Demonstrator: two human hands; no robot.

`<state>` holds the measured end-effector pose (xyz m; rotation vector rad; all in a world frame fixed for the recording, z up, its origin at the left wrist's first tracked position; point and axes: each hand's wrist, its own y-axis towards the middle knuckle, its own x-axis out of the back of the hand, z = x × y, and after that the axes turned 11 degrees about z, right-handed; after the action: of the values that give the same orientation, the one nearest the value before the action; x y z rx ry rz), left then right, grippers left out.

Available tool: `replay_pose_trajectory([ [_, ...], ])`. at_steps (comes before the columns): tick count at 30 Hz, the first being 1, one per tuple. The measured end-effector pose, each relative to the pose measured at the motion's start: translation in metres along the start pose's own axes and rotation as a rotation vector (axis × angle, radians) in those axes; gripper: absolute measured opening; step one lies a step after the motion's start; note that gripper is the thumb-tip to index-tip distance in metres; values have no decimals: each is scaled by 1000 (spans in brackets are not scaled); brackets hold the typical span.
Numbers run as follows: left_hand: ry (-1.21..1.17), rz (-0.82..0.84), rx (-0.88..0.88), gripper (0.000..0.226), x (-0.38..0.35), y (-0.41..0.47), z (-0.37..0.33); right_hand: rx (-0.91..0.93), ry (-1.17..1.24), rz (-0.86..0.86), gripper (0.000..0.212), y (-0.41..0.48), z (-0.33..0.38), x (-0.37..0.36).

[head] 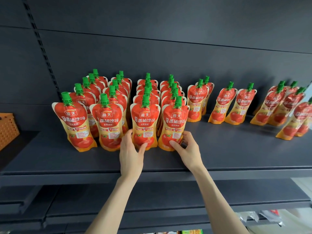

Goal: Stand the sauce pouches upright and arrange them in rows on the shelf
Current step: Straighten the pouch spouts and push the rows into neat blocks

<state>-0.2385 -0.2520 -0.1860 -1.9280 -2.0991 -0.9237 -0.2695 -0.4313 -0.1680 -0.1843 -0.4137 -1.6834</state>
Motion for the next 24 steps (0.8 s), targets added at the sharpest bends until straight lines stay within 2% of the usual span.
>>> replay_pose_trajectory([
  [15,-25,8,-7,60,4,-5,-1,-33,-17,-43,46,-5,5,-1],
  [20,-15,-70,-89,45,9,-18,-11,-50,-99,-130,43,-21,3,3],
  [24,-19,-22,-182,34,9,-29,-22,-71,-178,-182,29,-34,2,16],
])
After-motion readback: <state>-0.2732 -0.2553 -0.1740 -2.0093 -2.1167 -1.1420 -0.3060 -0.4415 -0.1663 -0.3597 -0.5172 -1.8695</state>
